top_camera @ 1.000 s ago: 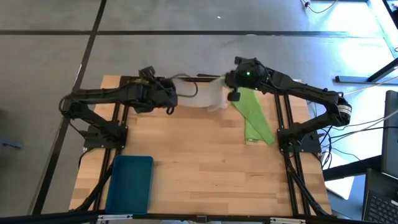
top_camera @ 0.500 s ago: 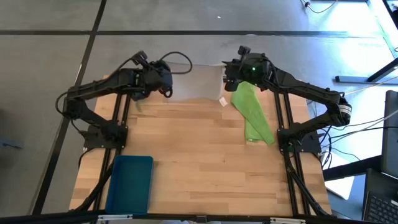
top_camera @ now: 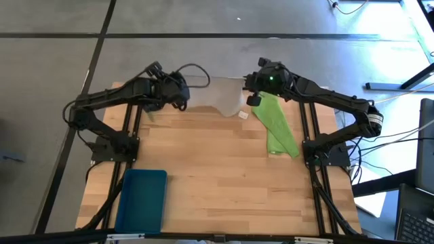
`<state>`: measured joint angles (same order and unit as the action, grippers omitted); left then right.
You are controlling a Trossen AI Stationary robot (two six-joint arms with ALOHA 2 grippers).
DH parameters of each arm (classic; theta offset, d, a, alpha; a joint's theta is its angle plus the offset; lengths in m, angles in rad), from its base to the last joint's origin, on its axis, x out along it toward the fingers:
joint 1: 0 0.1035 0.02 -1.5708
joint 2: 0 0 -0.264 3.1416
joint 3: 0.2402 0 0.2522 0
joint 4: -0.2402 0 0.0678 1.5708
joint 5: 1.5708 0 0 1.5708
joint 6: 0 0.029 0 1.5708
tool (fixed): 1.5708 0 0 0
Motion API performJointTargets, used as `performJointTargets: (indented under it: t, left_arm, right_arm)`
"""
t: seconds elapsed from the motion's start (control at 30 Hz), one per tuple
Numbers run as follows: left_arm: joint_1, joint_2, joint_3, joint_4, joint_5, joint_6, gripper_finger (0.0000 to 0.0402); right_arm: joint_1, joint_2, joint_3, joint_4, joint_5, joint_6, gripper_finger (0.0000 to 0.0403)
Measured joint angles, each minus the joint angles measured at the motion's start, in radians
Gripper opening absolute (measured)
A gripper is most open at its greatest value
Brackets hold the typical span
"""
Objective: Roll microfiber towels into tight, uniform cylinder then place into a basket
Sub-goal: Roll the gray towel
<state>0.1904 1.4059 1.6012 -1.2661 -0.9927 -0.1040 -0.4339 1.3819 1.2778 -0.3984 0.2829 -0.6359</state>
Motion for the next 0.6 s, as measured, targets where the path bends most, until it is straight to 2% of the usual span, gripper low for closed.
performJointTargets:
  t: [0.37, 0.6]
  left_arm:
    - [-0.106, 0.0, -0.107, -0.061, 0.081, -0.14, 0.0]
    - [-0.238, -0.001, -0.136, -0.125, 0.196, -0.294, 0.0]
  right_arm:
    - [0.065, -0.002, -0.114, -0.005, 0.007, 0.054, 0.0003]
    - [0.152, -0.005, -0.142, -0.131, 0.002, 0.169, 0.0003]
